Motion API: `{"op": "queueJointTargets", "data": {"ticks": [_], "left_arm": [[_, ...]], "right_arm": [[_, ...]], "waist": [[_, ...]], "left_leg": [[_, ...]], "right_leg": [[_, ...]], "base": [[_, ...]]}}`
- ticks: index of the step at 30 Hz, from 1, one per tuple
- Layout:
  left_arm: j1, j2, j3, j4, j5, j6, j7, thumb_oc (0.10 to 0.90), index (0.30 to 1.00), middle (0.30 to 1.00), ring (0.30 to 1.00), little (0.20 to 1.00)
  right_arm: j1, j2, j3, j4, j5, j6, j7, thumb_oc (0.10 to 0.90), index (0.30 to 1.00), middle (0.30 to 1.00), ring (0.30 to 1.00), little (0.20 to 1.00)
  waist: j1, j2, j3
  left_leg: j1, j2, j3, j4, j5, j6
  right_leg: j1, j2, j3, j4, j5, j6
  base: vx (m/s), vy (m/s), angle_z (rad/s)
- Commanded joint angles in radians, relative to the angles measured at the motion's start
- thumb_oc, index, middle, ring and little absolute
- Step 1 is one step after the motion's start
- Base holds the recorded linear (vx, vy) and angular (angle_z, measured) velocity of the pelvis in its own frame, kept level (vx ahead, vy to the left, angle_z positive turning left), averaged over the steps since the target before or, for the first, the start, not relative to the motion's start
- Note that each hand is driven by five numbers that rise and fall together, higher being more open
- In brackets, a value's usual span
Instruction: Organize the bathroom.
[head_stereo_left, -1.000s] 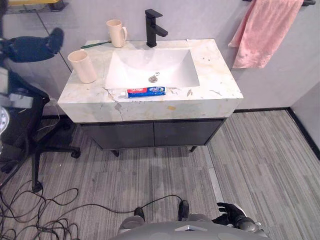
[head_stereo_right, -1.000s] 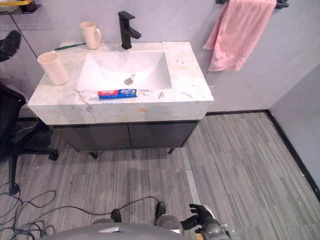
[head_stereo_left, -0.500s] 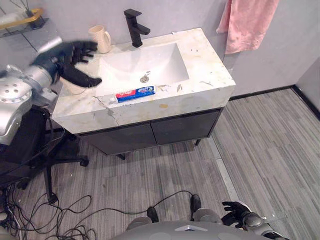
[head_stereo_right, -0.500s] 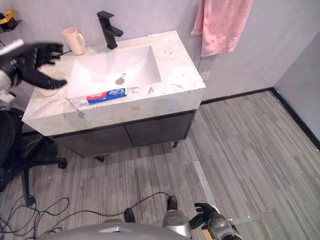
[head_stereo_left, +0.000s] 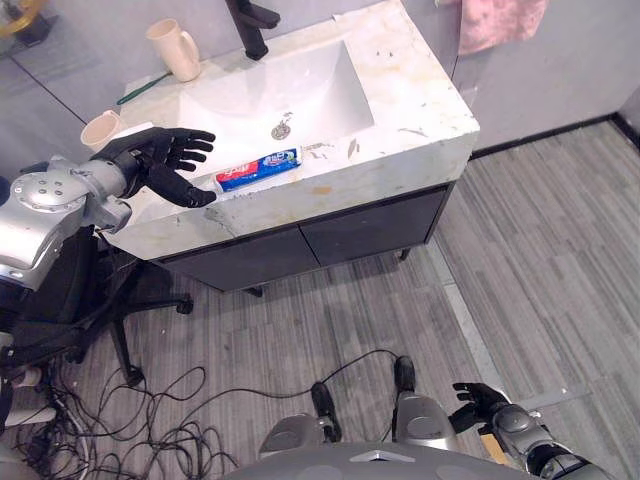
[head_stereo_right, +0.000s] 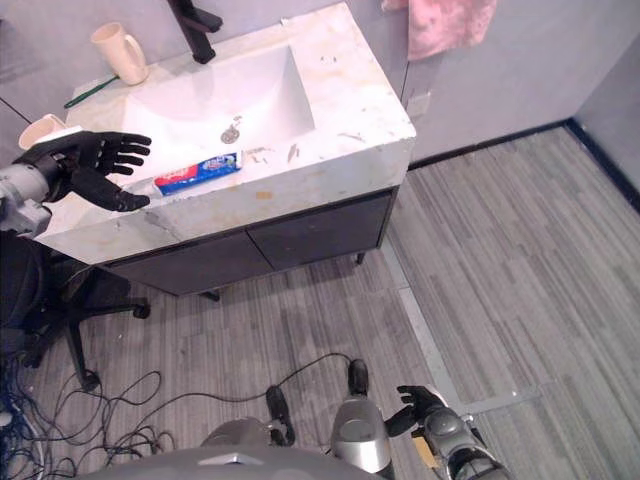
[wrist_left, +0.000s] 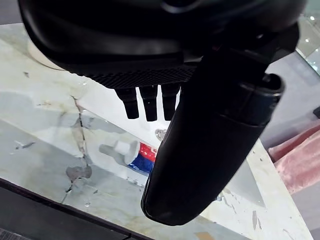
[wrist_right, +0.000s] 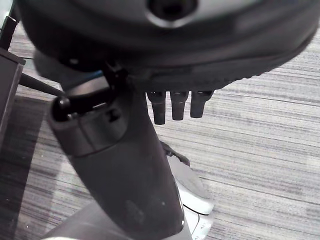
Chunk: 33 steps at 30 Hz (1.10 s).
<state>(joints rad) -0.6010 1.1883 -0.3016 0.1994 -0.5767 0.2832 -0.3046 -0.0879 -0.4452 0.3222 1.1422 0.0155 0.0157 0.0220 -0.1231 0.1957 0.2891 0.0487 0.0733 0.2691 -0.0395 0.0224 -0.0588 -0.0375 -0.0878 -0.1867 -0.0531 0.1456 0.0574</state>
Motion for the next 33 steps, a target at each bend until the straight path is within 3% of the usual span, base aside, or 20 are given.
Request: {"op": "queueJointTargets", "data": {"ticks": [1, 9, 23, 33], "left_arm": [[-0.153, 0.024, 0.102, 0.041, 0.053, -0.093, 0.116, 0.8, 0.9, 0.9, 0.9, 0.9], [-0.147, 0.028, 0.14, 0.031, 0.041, -0.07, 0.13, 0.8, 0.9, 0.9, 0.9, 0.9], [-0.197, 0.067, 0.092, 0.076, 0.091, -0.078, 0.133, 0.8, 0.9, 0.9, 0.9, 0.9], [-0.162, 0.068, 0.116, 0.047, 0.084, -0.072, 0.152, 0.8, 0.9, 0.9, 0.9, 0.9]], "right_arm": [[0.007, -0.031, -0.008, -0.006, 0.028, -0.004, 0.005, 0.8, 0.9, 0.9, 0.9, 0.9], [0.012, -0.045, -0.019, -0.019, 0.043, -0.005, -0.002, 0.8, 0.9, 0.9, 0.9, 0.9], [0.001, -0.074, -0.035, -0.092, 0.063, -0.021, -0.054, 0.8, 0.9, 0.9, 0.9, 0.9], [0.002, -0.103, -0.045, -0.149, 0.057, 0.012, -0.069, 0.8, 0.9, 0.9, 0.9, 0.9]], "waist": [[-0.025, -0.017, -0.028], [-0.037, 0.001, -0.006], [-0.045, 0.012, 0.038], [-0.058, 0.027, 0.076]], "left_leg": [[-0.037, 0.062, 0.031, 0.216, -0.01, -0.011], [-0.051, 0.069, 0.044, 0.234, 0.004, -0.018], [-0.094, 0.066, 0.039, 0.249, 0.008, -0.019], [-0.135, 0.061, 0.042, 0.268, 0.012, -0.019]], "right_leg": [[-0.068, -0.053, 0.059, 0.103, -0.139, 0.069], [-0.087, -0.057, 0.056, 0.118, -0.151, 0.059], [-0.137, -0.065, 0.056, 0.153, -0.163, 0.05], [-0.199, -0.072, 0.074, 0.185, -0.165, 0.046]], "base": [[0.01, 0.033, -0.03], [-0.01, 0.012, -0.03], [-0.01, 0.002, 0.0], [0.0, 0.011, 0.01]]}}
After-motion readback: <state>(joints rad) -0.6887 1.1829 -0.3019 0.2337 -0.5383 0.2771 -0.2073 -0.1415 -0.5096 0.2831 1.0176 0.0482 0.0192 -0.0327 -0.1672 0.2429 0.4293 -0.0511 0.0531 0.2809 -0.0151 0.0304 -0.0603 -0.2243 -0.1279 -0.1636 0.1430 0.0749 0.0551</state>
